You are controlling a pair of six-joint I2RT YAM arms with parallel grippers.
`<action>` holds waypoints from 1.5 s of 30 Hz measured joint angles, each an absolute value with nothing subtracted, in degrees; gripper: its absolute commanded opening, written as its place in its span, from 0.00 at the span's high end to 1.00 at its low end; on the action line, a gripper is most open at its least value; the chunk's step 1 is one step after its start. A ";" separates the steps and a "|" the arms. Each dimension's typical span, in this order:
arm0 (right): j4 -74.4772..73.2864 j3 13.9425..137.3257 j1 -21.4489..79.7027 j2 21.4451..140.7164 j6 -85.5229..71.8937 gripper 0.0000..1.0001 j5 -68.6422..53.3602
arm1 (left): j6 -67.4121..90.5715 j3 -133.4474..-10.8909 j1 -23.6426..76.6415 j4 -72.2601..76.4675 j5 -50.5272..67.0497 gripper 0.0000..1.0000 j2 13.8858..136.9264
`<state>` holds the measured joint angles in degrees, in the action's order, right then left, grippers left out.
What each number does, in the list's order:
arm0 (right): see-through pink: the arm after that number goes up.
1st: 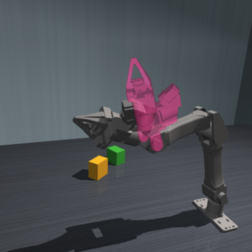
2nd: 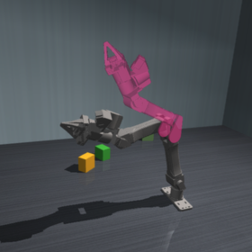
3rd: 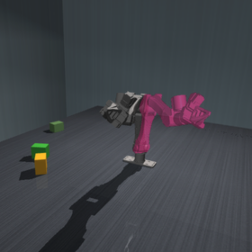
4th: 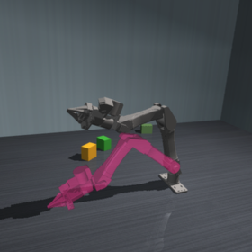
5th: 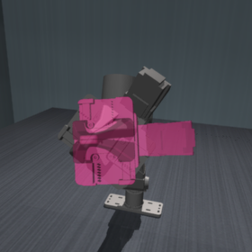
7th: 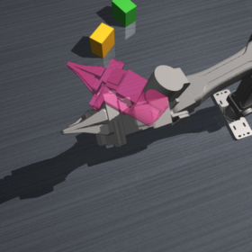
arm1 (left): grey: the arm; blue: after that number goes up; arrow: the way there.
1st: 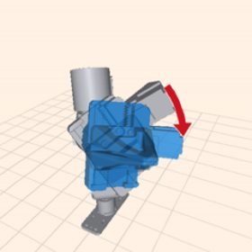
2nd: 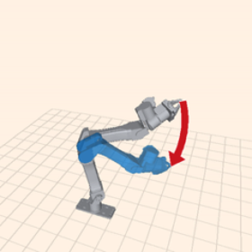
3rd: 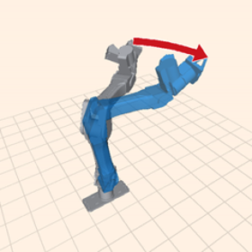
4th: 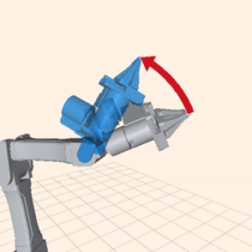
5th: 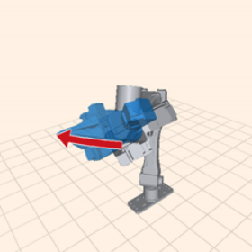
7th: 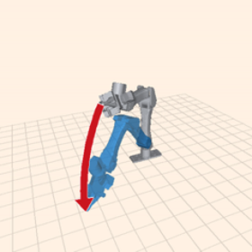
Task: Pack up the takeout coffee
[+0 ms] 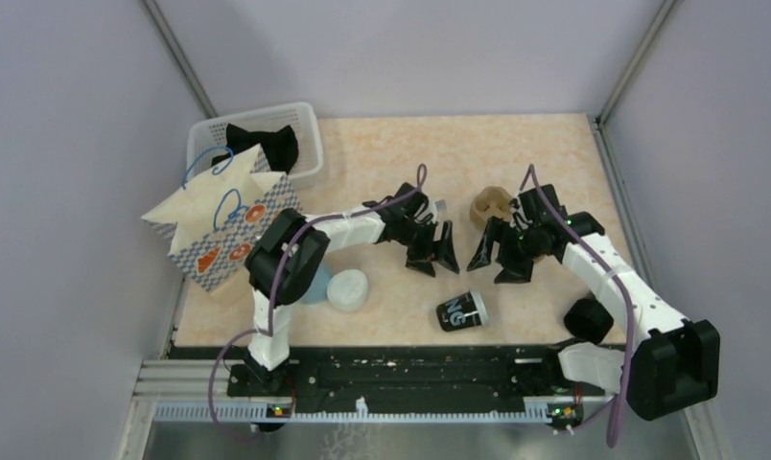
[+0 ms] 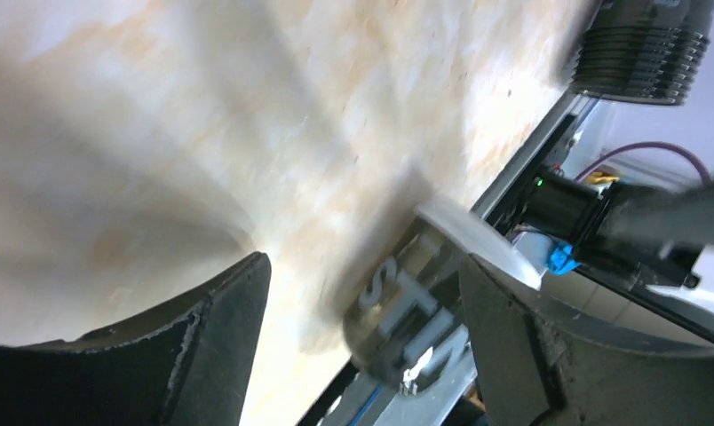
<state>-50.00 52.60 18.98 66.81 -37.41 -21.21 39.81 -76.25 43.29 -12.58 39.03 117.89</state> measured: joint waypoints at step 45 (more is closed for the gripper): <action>-35.99 44.77 20.97 60.90 -47.66 0.48 -30.20 | 47.05 -74.72 45.50 -3.22 43.51 0.46 119.00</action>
